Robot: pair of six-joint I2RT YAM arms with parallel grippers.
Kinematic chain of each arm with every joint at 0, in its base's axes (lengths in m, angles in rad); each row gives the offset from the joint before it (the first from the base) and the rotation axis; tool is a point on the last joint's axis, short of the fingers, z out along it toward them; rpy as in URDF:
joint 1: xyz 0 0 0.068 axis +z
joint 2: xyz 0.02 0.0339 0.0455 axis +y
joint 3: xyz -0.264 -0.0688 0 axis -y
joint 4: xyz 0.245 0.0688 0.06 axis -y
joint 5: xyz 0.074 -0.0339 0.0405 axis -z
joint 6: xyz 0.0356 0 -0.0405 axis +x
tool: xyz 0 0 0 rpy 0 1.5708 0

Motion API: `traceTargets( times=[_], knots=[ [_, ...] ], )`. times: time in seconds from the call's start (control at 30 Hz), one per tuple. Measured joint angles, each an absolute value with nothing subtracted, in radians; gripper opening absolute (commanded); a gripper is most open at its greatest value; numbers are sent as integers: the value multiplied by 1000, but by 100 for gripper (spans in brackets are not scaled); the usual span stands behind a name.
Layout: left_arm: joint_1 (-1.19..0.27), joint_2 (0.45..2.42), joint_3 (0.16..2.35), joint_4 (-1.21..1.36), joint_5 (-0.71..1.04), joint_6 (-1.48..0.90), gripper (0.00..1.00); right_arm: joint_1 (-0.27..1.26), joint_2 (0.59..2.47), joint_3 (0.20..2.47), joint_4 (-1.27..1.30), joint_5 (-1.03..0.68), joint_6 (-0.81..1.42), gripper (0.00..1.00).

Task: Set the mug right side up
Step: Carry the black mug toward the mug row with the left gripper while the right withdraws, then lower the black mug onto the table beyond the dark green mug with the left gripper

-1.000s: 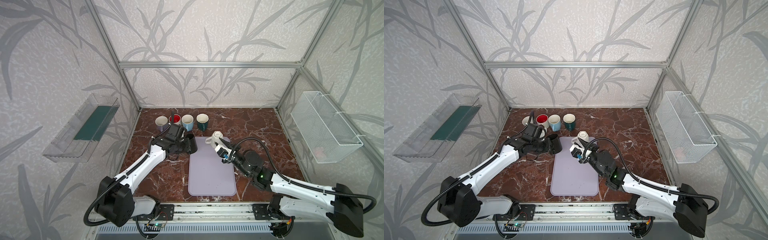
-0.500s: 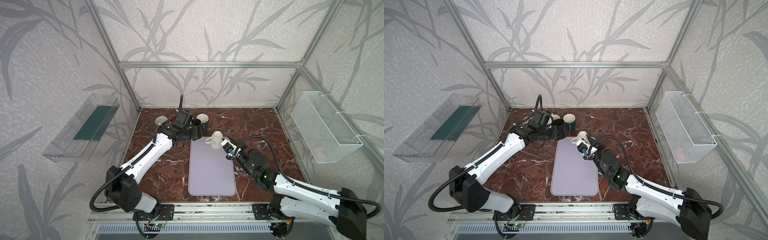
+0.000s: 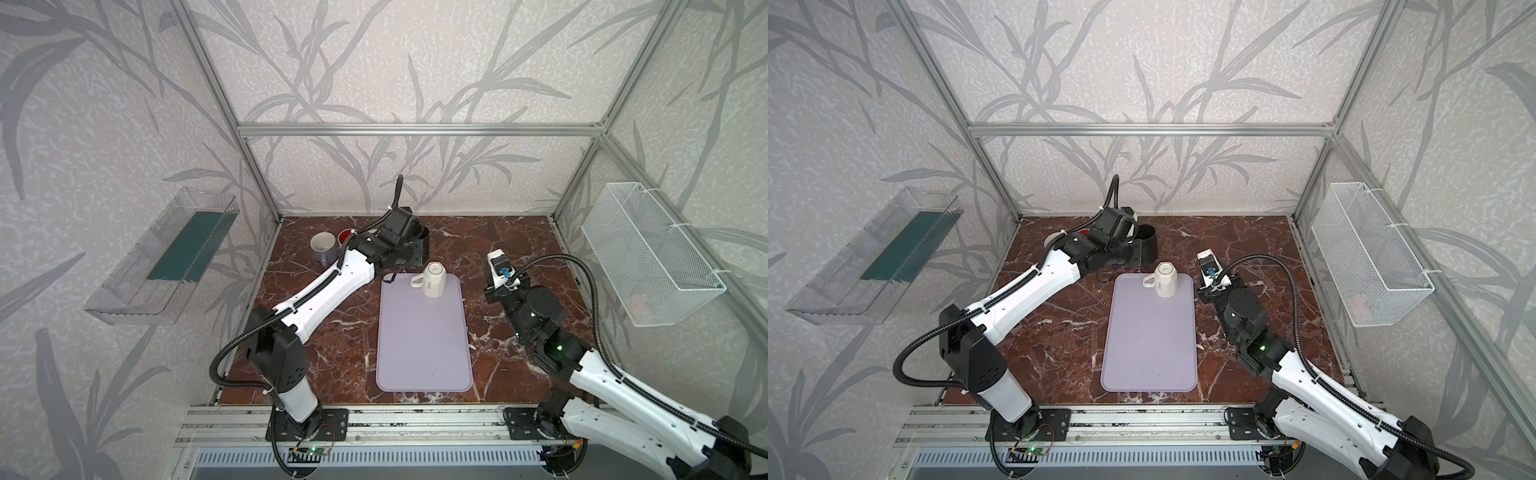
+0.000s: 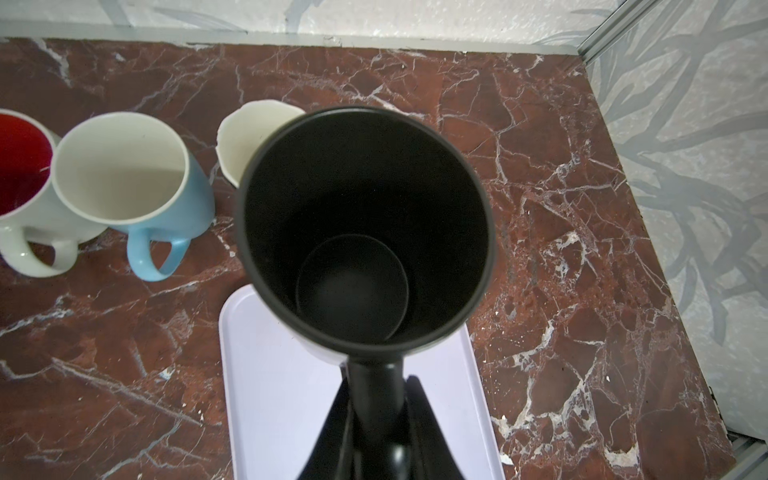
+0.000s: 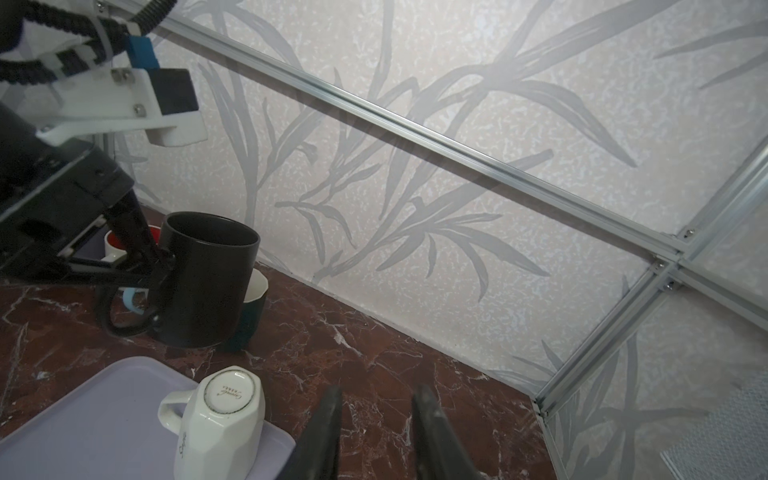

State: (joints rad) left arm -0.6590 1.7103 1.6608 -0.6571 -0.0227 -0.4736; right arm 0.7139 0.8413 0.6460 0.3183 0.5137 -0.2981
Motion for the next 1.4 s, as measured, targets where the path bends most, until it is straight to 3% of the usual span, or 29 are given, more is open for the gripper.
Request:
traceTargets(
  times=[0.77, 1.1, 1.4],
  knots=[
    [-843, 2250, 2218, -631, -186, -530, 0, 669, 706, 688, 70, 708, -32, 26],
    [-884, 2403, 2256, -567, -258, -604, 0, 669, 551, 674, -39, 760, 94, 26],
    [-900, 2471, 2256, -442, -328, -618, 0, 667, 548, 674, -107, 760, 112, 26]
  ],
)
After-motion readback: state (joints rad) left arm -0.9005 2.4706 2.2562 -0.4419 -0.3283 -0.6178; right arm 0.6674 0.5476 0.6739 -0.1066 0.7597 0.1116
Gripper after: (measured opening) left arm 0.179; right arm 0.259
